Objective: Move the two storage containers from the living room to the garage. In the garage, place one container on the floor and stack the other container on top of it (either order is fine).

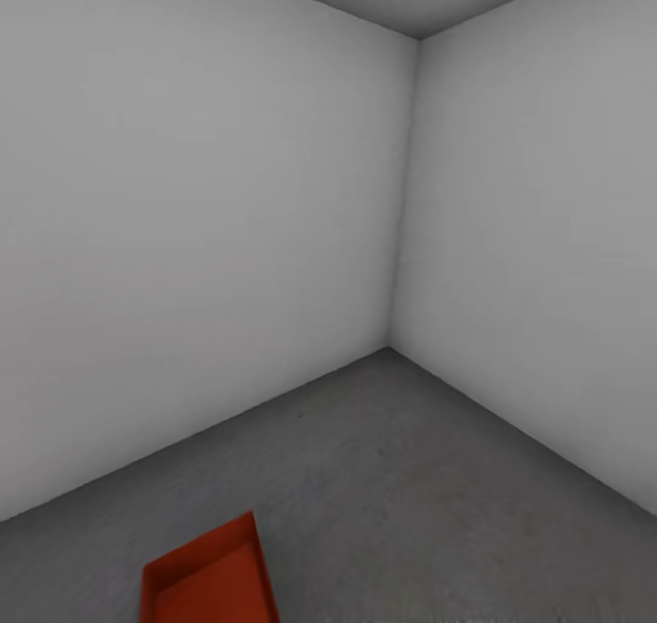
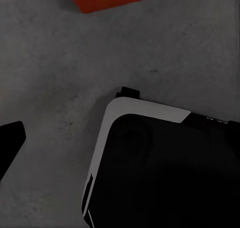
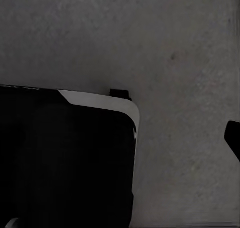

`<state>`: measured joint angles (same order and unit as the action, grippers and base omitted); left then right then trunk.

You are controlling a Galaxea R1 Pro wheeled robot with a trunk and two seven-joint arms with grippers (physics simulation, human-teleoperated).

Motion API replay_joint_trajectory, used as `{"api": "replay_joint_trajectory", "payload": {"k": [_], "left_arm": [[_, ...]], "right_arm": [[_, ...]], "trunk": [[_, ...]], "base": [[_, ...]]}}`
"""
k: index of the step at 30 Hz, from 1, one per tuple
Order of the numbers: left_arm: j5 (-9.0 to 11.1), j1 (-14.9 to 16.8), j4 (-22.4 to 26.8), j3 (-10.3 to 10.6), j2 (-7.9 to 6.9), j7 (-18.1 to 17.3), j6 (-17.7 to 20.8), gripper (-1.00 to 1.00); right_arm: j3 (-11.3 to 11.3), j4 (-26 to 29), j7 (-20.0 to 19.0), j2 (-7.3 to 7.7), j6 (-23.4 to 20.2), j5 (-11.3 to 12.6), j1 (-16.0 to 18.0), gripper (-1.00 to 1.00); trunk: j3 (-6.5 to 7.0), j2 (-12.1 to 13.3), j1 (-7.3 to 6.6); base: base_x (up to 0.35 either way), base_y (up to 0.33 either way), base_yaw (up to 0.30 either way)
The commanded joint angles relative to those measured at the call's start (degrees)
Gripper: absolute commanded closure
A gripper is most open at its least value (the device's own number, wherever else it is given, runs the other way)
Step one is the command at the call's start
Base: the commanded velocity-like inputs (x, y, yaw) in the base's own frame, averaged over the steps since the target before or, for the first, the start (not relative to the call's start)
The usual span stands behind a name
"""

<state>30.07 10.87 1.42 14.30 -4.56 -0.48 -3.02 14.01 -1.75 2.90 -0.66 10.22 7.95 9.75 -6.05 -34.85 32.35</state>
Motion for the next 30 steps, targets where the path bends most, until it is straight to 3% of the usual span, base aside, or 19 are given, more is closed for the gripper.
{"api": "replay_joint_trajectory", "payload": {"k": [1, 30], "left_arm": [[0.52, 0.02, -0.01, 0.48, -0.01, -0.05, -0.15, -1.0], [0.52, 0.02, -0.01, 0.54, -0.01, -0.05, -0.16, -1.0]], "right_arm": [[0.49, -0.19, 0.09, -0.04, 0.33, 0.58, 0.09, -1.0], [0.49, -0.11, 0.12, -0.04, 0.42, 0.57, 0.09, -1.0]], "trunk": [[-0.1, -0.09, 0.02], [-0.1, -0.09, 0.02]], "base": [[0.0, 0.0, -0.29], [0.0, 0.0, -0.291]]}}
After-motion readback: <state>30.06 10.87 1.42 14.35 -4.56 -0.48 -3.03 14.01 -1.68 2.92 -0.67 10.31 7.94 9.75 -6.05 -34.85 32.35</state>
